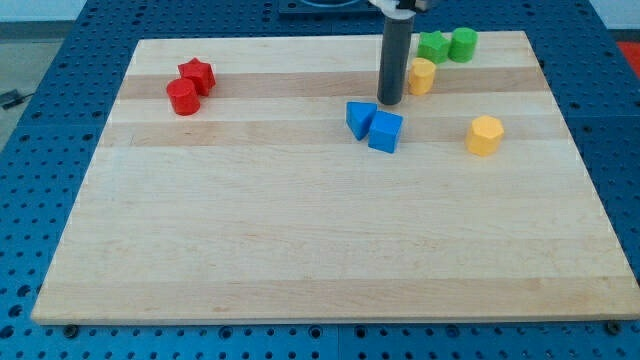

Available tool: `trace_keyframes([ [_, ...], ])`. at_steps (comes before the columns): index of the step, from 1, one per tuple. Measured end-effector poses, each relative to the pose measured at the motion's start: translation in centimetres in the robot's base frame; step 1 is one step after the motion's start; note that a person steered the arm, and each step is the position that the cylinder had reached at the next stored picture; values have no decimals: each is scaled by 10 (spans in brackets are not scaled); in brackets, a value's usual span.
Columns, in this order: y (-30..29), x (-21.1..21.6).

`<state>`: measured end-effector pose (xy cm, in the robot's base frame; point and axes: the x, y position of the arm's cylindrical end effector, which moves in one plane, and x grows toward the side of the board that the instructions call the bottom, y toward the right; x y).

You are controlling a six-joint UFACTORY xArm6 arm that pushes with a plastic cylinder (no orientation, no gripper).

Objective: Push the heart right below the green star

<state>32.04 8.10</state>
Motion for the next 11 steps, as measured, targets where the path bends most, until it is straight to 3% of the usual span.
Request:
trace_keyframes([
  [3,77,-39],
  [8,77,-16],
  [9,73,-11],
  [11,-4,29],
])
